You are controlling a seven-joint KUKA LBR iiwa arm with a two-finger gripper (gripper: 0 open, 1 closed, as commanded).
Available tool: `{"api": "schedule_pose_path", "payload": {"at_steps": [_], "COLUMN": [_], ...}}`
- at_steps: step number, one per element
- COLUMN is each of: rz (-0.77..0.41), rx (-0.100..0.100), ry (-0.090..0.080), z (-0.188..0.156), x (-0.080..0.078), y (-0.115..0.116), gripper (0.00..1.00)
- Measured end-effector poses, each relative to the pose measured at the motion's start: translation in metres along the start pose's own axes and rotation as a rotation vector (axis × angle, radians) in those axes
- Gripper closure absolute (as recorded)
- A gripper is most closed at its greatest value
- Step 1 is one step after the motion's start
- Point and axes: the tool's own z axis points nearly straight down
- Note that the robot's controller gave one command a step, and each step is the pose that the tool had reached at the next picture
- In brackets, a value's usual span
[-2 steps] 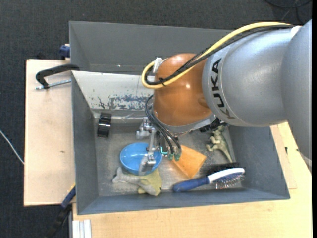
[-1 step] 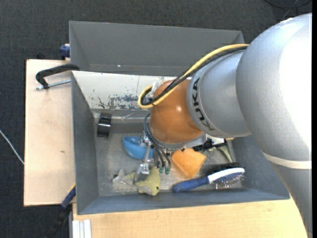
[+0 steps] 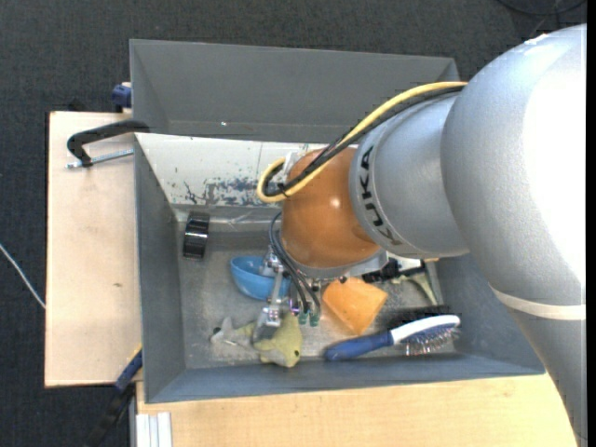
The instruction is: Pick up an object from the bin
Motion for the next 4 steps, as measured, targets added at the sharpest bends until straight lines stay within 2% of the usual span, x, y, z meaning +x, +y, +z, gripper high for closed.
{"api": "schedule_pose_path", "payload": {"at_steps": [2, 3, 4], "rz": [-0.001, 0.066, 0.067], "rx": [0.001, 0.0, -0.006], "ry": [0.0, -0.004, -0.012], "z": [-0.003, 0.0017, -0.0017], "x": [-0.0004, 0.0026, 0.0009], "y": [0.002, 0.0053, 0.008], "gripper": [0.0, 0.0, 1.0]}}
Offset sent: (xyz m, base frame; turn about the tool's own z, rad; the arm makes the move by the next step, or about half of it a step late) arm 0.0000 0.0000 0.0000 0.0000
